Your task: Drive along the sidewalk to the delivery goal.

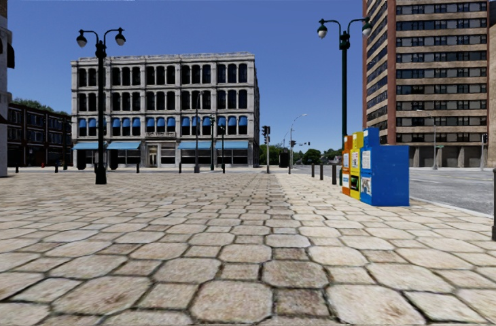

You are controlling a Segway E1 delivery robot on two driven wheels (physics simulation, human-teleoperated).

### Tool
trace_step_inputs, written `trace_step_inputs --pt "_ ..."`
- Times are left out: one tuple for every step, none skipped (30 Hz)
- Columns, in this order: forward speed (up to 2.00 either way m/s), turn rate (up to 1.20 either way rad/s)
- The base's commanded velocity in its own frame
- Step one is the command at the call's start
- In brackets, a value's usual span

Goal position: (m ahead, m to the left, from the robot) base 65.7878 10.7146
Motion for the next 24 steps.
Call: trace_step_inputs --pt "2.00 0.00" --pt "2.00 0.00" --pt "2.00 0.00" --pt "2.00 0.00" --pt "2.00 0.00" --pt "2.00 0.00" --pt "2.00 0.00" --pt "2.00 0.00" --pt "2.00 0.00" --pt "2.00 0.00" --pt "2.00 0.00" --pt "2.00 0.00" --pt "2.00 0.00" --pt "2.00 0.00" --pt "2.00 0.00" --pt "2.00 0.00" --pt "2.00 0.00" --pt "2.00 0.00" --pt "2.00 0.00" --pt "2.00 0.00" --pt "2.00 0.00" --pt "2.00 0.00" --pt "2.00 0.00" --pt "2.00 0.00"
